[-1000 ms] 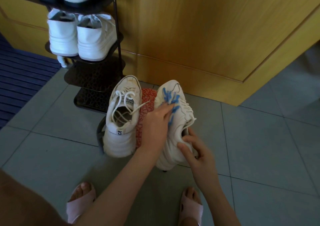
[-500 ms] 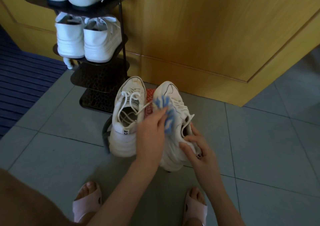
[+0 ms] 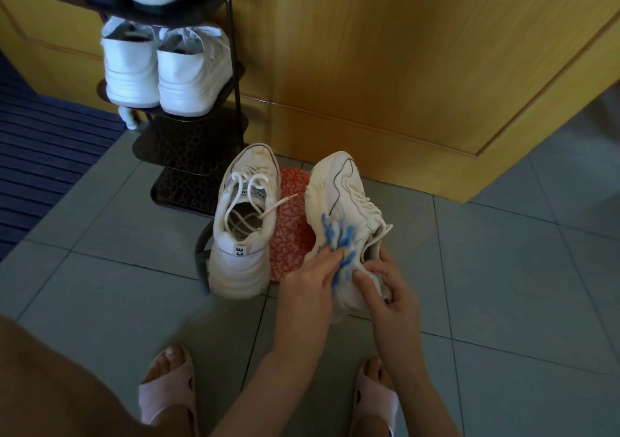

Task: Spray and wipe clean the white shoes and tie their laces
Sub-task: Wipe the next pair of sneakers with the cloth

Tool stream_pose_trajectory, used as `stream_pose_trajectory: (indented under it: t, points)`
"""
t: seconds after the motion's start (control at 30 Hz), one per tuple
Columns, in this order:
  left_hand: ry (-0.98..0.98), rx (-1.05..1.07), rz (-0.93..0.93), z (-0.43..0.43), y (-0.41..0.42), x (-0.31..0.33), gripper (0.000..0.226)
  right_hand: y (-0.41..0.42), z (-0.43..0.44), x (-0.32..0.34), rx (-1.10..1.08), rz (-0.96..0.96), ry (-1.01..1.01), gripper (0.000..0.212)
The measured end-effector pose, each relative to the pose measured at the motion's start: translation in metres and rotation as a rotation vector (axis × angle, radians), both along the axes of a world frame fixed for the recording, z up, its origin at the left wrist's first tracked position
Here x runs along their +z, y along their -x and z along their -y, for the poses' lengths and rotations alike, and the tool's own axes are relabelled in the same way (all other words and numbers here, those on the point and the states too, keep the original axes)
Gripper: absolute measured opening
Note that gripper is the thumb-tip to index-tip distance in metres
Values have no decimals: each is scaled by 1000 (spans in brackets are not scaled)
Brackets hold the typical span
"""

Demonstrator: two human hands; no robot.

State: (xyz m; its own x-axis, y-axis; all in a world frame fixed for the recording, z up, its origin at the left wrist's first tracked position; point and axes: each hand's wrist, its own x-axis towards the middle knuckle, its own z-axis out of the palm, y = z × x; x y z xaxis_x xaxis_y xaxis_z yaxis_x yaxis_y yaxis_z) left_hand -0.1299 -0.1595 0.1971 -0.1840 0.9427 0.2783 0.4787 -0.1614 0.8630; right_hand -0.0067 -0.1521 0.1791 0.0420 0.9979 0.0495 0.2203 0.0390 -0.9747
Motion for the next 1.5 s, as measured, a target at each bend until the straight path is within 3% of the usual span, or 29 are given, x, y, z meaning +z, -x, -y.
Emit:
stream_pose_trajectory:
  t: [0.17,0.37,0.47,0.7,0.8,0.9,1.1,1.23,1.4,1.5]
  points:
    - [-28,31,-65,30,3,-12,34,8,-2,5,20,27,-66,6]
    - [76,97,-64,53,9,-29,37,8,-2,4,-17,43,-47,5]
    - [60,119,20,22,11,-4,35,7,-3,3,-15,57,-63,2]
    - [154,191,-174,-102,13,8,38,11,-3,3,-28,39,-79,6]
    - [179,214,-214,-110,12,2,36,16,-4,4,-32,48,-95,18]
    - [196,208,-131,-107,18,-1,32,18,-3,3,-33,48,-96,29]
    - [259,152,-194,-54,15,4,31,15,-2,2,-18,53,-76,33]
    - [196,176,-134,-61,16,9,27,11,0,0,21,59,-60,31]
    - [192,214,-215,-121,20,16,26,11,0,3,39,53,-49,18]
    - [205,181,-241,-125,22,11,32,10,-2,6,27,51,-26,20]
